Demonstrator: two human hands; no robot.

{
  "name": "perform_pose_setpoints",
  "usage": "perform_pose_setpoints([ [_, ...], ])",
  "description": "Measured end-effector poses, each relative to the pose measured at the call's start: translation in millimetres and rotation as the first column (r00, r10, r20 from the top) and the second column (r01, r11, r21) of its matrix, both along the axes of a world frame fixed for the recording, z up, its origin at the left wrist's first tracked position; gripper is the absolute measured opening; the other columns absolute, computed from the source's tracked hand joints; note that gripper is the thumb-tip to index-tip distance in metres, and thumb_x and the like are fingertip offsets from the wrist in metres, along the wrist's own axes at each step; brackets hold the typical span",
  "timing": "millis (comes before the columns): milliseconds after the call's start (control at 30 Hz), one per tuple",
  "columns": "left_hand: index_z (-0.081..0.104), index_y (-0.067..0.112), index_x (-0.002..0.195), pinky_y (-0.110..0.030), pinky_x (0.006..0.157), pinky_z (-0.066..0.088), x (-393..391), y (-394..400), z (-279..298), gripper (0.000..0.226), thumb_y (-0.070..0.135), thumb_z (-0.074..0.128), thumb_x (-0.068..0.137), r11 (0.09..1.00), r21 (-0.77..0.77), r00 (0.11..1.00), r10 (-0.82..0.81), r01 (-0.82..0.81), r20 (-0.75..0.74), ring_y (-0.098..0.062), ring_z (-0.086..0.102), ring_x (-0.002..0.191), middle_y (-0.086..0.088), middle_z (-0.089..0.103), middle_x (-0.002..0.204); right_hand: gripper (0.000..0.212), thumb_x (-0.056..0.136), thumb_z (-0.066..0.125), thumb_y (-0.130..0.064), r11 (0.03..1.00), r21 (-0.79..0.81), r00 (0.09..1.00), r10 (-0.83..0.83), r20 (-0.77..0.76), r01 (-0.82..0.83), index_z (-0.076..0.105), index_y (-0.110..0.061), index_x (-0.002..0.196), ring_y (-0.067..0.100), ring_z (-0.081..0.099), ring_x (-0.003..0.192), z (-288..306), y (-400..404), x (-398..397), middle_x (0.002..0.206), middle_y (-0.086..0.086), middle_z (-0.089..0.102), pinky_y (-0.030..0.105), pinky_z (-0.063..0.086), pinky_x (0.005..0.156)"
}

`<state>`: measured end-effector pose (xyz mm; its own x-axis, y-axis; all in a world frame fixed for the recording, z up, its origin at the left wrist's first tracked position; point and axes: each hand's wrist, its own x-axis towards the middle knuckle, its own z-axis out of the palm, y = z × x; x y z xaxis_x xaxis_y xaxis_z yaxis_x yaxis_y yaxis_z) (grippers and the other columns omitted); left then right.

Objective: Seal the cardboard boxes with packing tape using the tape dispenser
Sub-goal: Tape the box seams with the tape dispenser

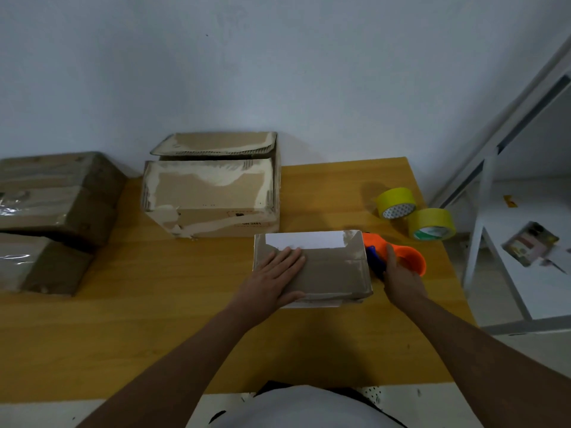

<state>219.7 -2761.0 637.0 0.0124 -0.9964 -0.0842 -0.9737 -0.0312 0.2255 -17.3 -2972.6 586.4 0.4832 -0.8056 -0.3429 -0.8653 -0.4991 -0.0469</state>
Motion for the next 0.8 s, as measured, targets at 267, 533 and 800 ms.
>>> perform_pose_setpoints([
  [267, 0.004, 0.023, 0.155, -0.029, 0.120, -0.015, -1, 1, -1, 0.071, 0.061, 0.023, 0.098, 1.000, -0.020, 1.000, 0.013, -0.013, -0.012, -0.009, -0.013, 0.150, 0.006, -0.002, 0.163, 0.044, 0.101, 0.040, -0.007, 0.952, 0.228, 0.782, -0.300, 0.547, 0.206, 0.036, -0.009, 0.145, 0.037, 0.057, 0.094, 55, -19, -19, 0.121, 0.024, 0.059, 0.037, 0.040, 0.069],
  [533, 0.007, 0.021, 0.156, -0.032, 0.123, -0.007, -2, -1, -3, 0.074, 0.064, 0.019, 0.097, 1.000, -0.016, 1.000, 0.005, -0.005, -0.021, -0.012, -0.008, 0.151, 0.003, 0.001, 0.164, 0.035, 0.091, 0.048, -0.064, 0.958, 0.172, 0.433, -0.258, 0.864, 0.227, 0.060, -0.031, 0.089, 0.004, 0.061, 0.076, 146, 6, -1, 0.085, -0.012, 0.064, 0.026, 0.047, 0.058],
  [800, 0.016, 0.021, 0.157, -0.041, 0.125, 0.005, 19, 1, -1, 0.079, 0.068, 0.025, 0.094, 0.999, 0.000, 0.994, -0.046, 0.047, -0.099, -0.010, -0.007, 0.148, 0.002, 0.009, 0.163, 0.041, 0.085, 0.051, -0.059, 0.982, 0.139, 0.609, -0.031, 0.792, -0.131, 0.062, -0.020, 0.079, 0.018, 0.064, 0.072, 146, 44, 57, 0.075, 0.003, 0.066, 0.051, 0.048, 0.063],
])
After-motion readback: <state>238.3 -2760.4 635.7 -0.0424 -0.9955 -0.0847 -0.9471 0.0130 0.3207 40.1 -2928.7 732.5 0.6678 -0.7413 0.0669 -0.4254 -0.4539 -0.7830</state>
